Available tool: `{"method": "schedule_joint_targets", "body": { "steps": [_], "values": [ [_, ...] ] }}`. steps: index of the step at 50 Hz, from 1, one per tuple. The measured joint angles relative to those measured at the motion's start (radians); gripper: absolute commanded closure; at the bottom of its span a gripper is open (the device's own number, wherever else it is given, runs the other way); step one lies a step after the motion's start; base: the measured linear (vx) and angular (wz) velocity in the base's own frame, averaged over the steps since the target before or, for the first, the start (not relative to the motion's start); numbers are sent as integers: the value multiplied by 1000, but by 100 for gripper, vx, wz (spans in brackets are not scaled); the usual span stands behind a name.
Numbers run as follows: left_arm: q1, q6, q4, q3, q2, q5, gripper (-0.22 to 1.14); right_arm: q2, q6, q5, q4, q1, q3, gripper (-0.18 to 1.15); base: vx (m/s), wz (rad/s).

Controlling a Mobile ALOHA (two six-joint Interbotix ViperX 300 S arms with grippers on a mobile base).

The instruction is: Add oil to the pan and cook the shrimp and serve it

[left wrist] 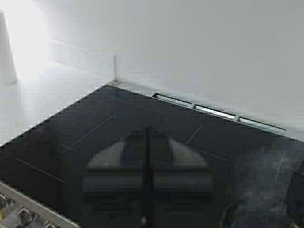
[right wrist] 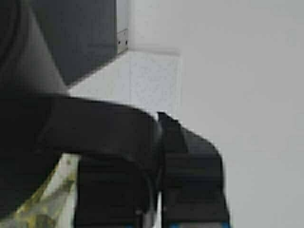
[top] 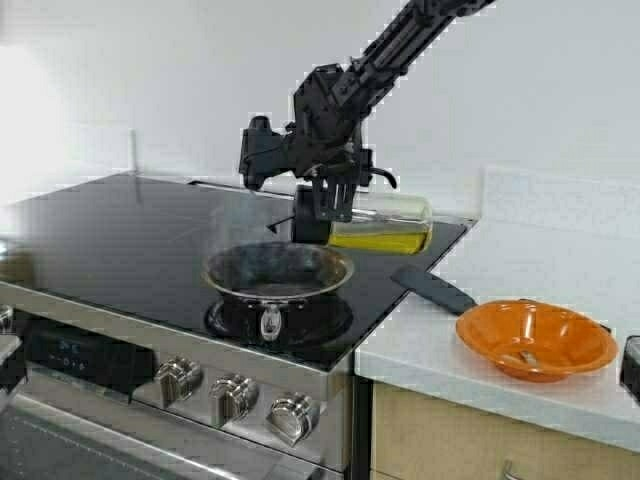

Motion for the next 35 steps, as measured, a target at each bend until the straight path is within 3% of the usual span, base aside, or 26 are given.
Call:
{"method": "schedule_joint_targets", "body": {
  "steps": [30,35],
  "values": [
    [0,0,0,2,0,2,89,12,-2,20,-110,-2,-3,89,0,0],
    [0,2,0,3,0,2,89,11,74,18,-83,-2,-3,89,0,0]
  ]
}}
